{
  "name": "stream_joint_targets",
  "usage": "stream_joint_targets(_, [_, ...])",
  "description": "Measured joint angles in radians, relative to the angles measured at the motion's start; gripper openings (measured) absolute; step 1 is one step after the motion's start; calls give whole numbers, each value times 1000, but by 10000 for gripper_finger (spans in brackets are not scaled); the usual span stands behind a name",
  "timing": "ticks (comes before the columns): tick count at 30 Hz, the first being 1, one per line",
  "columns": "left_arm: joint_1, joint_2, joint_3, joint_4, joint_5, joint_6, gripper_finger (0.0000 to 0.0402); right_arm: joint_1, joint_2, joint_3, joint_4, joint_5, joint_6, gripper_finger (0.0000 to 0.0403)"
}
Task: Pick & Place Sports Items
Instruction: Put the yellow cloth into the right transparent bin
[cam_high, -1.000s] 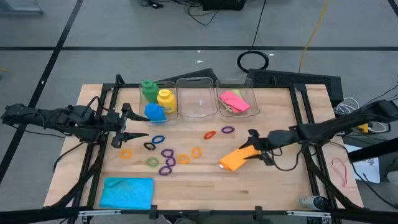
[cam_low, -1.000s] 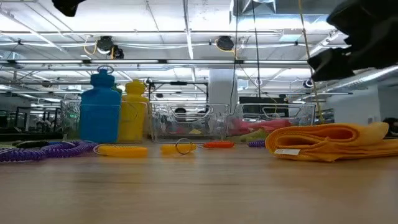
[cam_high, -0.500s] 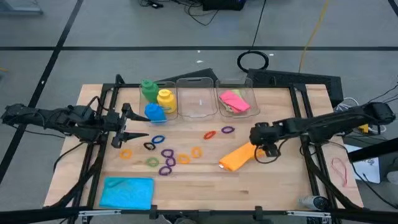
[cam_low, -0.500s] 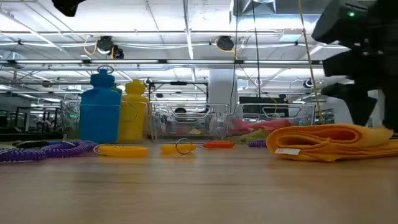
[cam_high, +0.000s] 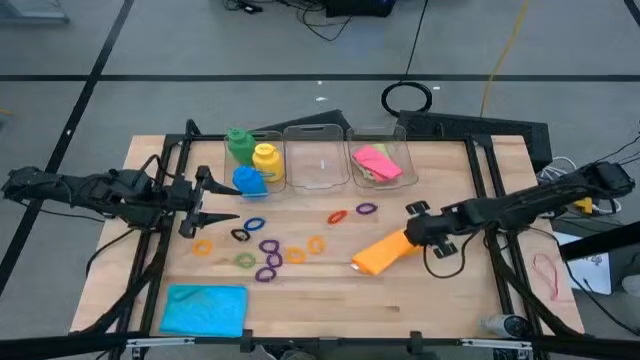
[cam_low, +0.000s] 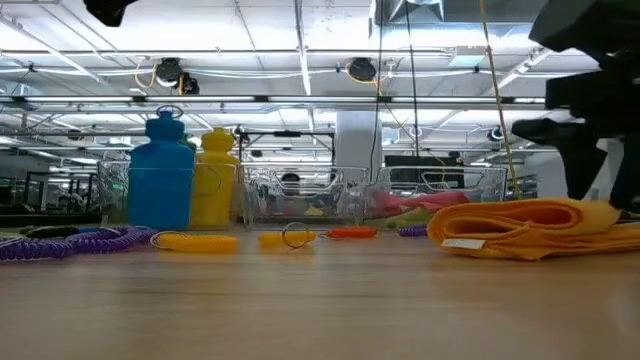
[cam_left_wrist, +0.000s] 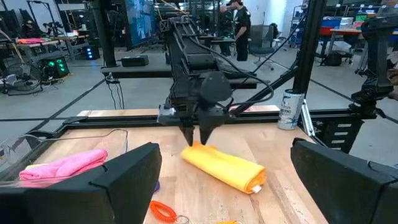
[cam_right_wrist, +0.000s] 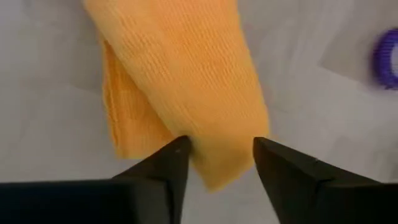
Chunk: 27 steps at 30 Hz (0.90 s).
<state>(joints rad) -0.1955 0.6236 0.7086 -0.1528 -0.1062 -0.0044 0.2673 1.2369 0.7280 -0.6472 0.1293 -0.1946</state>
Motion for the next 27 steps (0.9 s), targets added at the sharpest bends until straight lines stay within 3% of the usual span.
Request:
stream_joint_targets(9, [1,0,0,0,0,0,296,48,0,0,2,-1,-2,26])
stream_joint_targets(16, [0,0,0,0,0,0,296,83,0,0,84,-3,18,0])
stream_joint_targets(21, [0,0,0,0,0,0,296,105,0,-1,228,-13,18,28])
stream_joint_targets(27, [0,0,0,0,0,0,296,68,0,-1,359,-170,69,132])
